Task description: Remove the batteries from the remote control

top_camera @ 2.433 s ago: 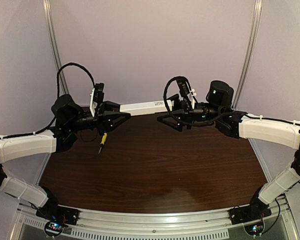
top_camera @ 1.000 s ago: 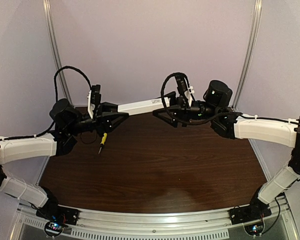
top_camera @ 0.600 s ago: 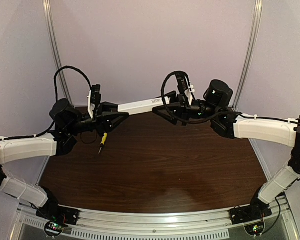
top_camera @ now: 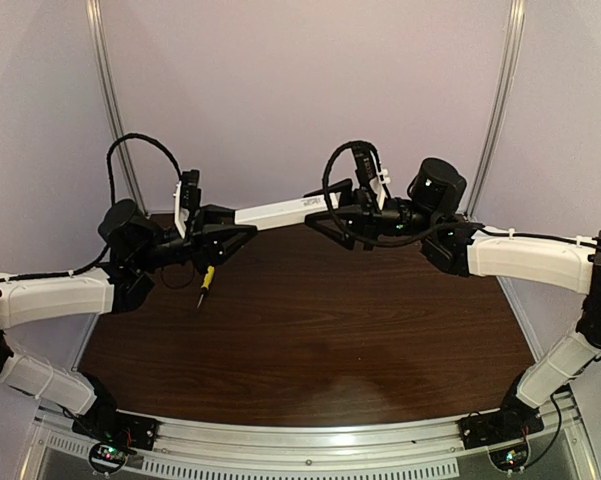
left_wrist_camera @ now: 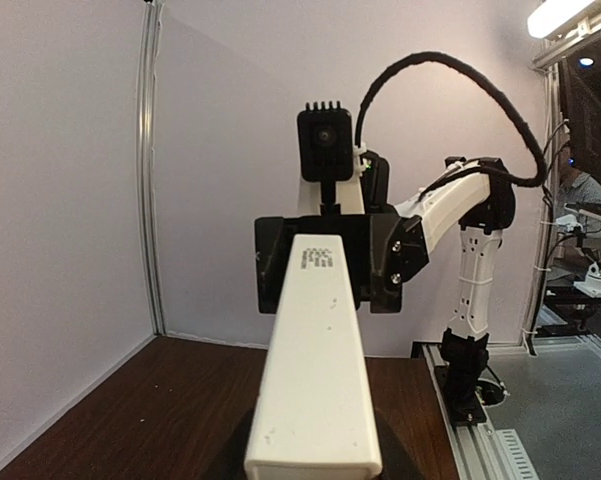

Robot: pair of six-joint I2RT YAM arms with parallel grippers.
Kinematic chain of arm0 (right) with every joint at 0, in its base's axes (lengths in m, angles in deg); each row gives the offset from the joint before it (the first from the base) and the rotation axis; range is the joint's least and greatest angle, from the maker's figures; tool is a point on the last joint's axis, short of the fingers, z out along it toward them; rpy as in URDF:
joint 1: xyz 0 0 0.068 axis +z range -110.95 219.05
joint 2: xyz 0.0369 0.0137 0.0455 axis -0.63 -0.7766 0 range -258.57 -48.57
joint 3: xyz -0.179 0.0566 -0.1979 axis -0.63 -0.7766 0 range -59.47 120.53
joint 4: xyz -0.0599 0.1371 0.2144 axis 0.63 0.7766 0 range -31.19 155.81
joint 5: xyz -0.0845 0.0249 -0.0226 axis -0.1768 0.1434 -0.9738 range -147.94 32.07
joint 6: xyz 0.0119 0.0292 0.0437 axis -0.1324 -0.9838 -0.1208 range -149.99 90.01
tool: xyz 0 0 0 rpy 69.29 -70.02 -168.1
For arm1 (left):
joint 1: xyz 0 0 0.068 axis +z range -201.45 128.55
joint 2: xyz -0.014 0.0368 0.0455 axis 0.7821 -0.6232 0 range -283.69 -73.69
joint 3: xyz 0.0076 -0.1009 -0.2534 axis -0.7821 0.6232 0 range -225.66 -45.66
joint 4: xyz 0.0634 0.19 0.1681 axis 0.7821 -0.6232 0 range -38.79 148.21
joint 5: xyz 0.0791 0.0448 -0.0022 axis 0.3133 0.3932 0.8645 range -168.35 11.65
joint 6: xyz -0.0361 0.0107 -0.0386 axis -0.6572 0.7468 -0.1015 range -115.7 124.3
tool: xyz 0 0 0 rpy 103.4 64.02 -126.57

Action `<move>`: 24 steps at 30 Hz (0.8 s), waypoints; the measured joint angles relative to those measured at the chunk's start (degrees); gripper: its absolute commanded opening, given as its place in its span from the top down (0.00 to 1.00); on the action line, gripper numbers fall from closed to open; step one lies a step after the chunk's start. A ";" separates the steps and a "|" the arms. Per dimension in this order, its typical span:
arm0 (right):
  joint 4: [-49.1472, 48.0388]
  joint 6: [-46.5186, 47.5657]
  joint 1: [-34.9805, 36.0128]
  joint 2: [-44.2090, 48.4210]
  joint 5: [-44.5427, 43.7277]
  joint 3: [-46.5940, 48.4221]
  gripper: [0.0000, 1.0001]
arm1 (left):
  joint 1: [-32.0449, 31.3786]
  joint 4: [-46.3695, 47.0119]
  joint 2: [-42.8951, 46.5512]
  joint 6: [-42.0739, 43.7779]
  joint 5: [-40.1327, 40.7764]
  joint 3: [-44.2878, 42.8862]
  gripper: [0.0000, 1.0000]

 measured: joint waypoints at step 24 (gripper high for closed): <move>-1.14 -0.66 0.00 -0.63 1.29 0.15 0.84 | 0.02 2.67 0.00 -2.05 -0.59 0.48 1.00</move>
